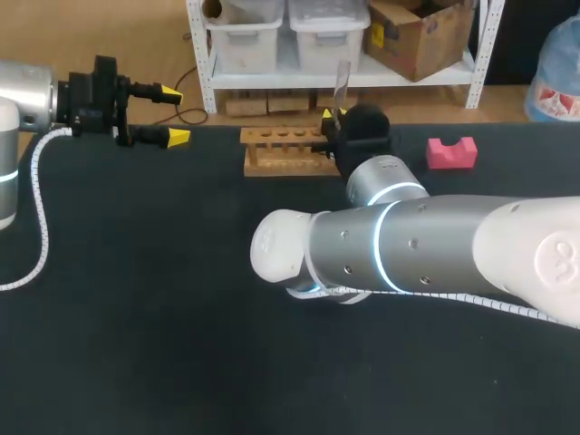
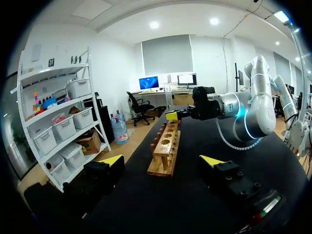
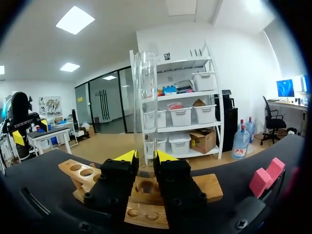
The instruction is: Grasp the test tube, adjust it, and insert it.
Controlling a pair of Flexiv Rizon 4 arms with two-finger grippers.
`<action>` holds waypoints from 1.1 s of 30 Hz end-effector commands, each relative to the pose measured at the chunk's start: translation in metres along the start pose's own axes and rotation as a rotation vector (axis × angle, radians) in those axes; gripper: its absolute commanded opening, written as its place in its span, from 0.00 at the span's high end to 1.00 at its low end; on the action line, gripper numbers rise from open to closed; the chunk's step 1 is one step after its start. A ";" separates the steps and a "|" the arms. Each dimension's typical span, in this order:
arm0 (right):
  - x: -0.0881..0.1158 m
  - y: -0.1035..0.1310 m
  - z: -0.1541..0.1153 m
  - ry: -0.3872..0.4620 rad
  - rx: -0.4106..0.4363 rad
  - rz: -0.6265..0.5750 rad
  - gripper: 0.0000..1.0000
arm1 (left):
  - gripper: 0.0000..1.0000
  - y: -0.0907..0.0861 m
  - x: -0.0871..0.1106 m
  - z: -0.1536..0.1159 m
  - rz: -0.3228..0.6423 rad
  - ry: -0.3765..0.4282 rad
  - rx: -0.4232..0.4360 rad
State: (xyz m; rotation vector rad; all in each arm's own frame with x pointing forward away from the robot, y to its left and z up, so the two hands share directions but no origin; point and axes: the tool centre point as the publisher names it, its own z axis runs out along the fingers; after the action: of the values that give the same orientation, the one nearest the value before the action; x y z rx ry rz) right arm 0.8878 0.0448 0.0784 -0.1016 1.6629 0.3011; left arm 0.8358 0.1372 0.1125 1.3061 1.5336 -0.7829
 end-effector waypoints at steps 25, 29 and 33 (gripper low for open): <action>-0.018 0.003 -0.008 -0.021 0.012 -0.032 1.00 | 0.00 -0.001 0.001 0.000 0.002 -0.002 -0.001; -0.019 0.004 -0.009 -0.024 0.009 -0.043 1.00 | 0.00 -0.001 0.001 0.000 0.002 -0.002 -0.001; -0.020 0.005 -0.011 -0.027 0.008 -0.056 1.00 | 0.00 -0.001 0.001 0.000 0.002 -0.002 -0.001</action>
State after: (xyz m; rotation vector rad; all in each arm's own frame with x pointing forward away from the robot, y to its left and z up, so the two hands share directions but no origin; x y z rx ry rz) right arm 0.8825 0.0457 0.0969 -0.1343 1.6257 0.2533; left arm 0.8358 0.1372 0.1125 1.3061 1.5336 -0.7829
